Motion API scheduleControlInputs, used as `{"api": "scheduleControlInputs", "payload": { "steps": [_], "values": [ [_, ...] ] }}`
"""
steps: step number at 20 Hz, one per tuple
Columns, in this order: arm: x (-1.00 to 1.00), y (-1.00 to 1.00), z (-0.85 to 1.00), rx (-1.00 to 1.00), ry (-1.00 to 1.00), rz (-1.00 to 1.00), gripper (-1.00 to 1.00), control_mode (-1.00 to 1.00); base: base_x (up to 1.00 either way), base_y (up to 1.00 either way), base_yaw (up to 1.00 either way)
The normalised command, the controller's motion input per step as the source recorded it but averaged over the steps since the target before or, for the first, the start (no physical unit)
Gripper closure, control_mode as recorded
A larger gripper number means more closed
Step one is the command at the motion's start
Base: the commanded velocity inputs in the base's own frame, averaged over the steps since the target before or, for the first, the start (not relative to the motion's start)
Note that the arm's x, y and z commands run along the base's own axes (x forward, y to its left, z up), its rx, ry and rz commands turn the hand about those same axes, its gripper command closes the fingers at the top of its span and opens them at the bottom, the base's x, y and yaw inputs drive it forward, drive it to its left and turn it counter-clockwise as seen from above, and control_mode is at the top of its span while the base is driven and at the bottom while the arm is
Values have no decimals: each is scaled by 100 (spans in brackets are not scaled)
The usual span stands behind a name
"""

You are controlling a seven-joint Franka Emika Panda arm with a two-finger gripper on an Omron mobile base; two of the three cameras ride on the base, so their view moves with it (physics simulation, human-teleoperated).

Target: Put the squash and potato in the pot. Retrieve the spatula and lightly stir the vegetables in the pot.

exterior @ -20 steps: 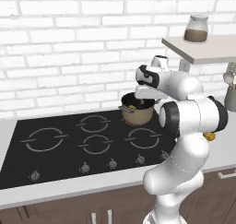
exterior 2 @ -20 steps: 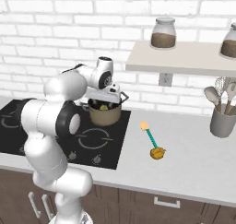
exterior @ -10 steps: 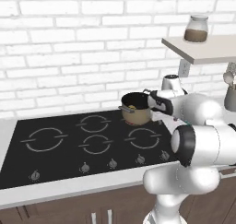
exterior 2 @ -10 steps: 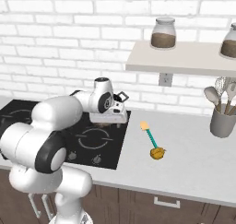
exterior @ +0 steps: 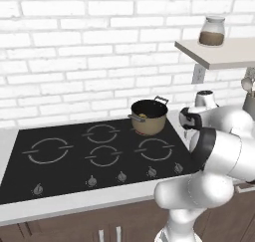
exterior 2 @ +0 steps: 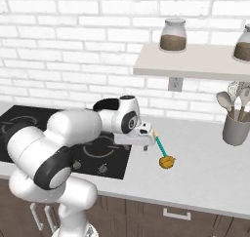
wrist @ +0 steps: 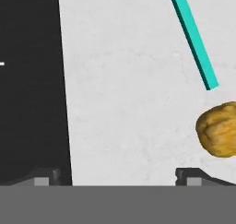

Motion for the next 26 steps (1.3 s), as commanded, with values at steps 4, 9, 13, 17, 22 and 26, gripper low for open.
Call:
{"api": "scheduleControlInputs", "payload": {
  "steps": [4,9,13,17,22,26],
  "values": [
    [0,-75,0,1,9,-11,-100,-100,0,0,0],
    [-14,-50,0,0,0,-2,-100,-100,0,0,0],
    [-10,-58,0,3,0,-3,-100,-100,0,0,0],
    [0,-39,-7,7,0,-9,-100,-100,0,0,0],
    [0,-21,-18,6,0,-9,-100,-100,0,0,0],
    [2,-6,-24,4,0,-5,-100,-100,0,0,0]
  ]
}}
